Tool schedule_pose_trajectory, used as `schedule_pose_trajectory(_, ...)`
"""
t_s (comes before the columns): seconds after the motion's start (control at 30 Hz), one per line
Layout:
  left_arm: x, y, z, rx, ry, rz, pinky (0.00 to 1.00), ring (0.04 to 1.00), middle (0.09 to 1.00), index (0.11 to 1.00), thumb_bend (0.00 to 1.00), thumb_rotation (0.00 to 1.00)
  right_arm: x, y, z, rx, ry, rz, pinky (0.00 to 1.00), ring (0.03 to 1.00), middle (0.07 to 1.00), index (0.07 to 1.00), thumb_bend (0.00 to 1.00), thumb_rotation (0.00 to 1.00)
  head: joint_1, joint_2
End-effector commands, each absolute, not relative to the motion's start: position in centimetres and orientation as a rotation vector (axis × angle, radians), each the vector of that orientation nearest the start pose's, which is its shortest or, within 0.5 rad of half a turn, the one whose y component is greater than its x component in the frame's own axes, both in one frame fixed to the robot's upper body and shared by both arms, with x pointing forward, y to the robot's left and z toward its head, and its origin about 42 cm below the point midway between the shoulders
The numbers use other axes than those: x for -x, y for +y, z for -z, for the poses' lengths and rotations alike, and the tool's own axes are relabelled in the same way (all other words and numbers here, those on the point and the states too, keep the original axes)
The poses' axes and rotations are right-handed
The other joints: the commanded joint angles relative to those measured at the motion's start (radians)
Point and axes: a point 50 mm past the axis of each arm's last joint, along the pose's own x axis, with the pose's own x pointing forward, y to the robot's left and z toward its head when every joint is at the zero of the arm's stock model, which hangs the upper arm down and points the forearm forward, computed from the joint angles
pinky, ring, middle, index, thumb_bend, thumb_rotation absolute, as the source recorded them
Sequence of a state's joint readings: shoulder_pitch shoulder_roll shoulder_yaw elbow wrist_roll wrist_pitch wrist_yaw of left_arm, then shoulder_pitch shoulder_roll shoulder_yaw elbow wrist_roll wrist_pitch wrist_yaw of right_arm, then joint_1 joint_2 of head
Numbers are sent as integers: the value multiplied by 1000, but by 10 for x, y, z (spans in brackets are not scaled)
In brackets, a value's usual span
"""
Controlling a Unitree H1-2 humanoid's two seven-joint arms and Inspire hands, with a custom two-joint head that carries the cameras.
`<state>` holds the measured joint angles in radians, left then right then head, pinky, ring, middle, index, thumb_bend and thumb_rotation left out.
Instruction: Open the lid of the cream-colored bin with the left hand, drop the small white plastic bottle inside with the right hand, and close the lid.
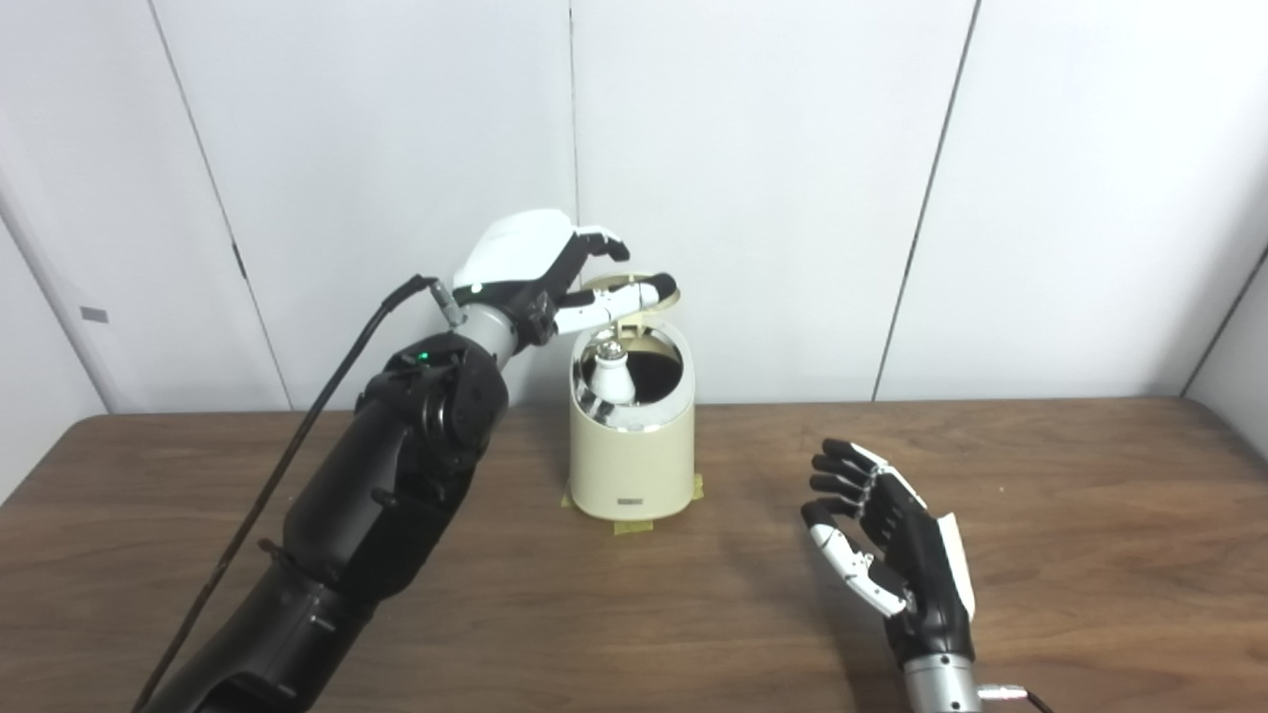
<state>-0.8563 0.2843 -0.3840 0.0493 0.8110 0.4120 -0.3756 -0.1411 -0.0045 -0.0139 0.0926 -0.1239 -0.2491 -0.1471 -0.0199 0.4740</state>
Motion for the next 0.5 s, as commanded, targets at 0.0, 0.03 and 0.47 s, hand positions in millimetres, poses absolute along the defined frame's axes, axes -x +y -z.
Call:
schedule_pose_trajectory(0.0, -460, 134, -384, -1276, -404, 158, 868, 924, 873, 820, 700, 985, -329, -207, -132, 96, -324, 107, 645, 703, 730, 744, 190, 246, -2, 1)
schedule_pose_trajectory(0.03, -460, 133, -383, -1283, -400, 162, 880, 925, 878, 821, 707, 989, -329, -207, -132, 96, -323, 108, 648, 706, 732, 744, 188, 247, -3, 1)
schedule_pose_trajectory(0.47, -459, 131, -370, -1316, -412, 166, 971, 925, 881, 803, 729, 1000, -330, -205, -131, 109, -332, 109, 632, 700, 726, 737, 191, 300, -8, 1)
